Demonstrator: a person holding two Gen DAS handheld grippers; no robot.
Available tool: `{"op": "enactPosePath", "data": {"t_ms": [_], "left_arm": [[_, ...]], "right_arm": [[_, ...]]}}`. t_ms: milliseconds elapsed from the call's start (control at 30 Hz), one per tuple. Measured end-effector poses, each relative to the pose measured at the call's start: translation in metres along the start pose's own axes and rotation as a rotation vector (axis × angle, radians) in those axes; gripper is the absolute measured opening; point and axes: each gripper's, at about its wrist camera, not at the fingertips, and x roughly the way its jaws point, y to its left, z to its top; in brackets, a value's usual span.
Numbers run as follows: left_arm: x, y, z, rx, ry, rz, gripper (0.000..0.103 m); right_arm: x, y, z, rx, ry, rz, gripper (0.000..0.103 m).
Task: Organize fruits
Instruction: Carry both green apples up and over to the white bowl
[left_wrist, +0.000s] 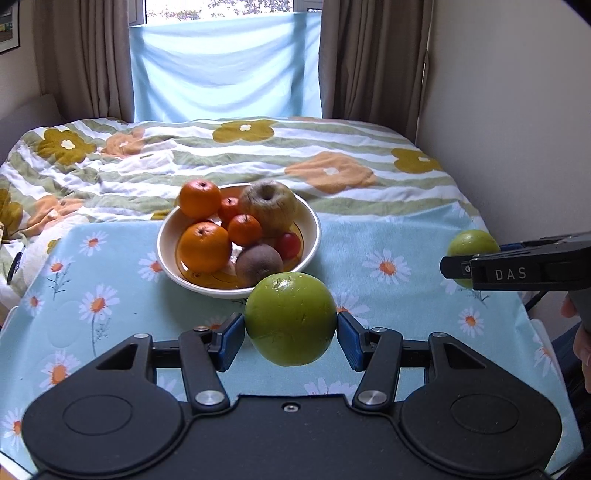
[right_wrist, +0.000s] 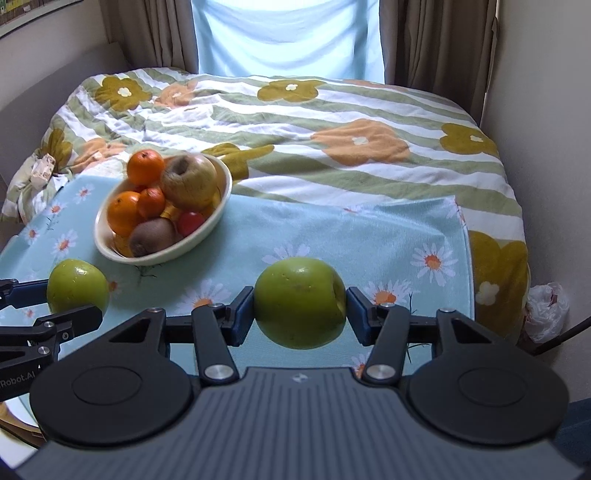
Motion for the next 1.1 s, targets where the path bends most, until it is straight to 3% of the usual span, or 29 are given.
{"op": "enactPosePath", "data": {"t_ms": [233, 500, 1100], "left_arm": [[-0.028, 0.025, 0.018, 0.000, -0.057, 0.009, 0.059], [-0.034, 0.064, 0.042, 0.056, -0.086, -0.004, 0.059], [0.024, 0.143, 0.086, 0.174, -0.038, -0.093, 0.059]], "right_arm": [[-0.028, 0.026, 0.015, -0.010, -0.032, 0.009, 0.068], [-0.044, 0.069, 0.031, 0.013, -0.065, 0.008, 0.068], [-0.002, 0.156, 0.061, 0.109, -0.024, -0.046, 0.068]]}}
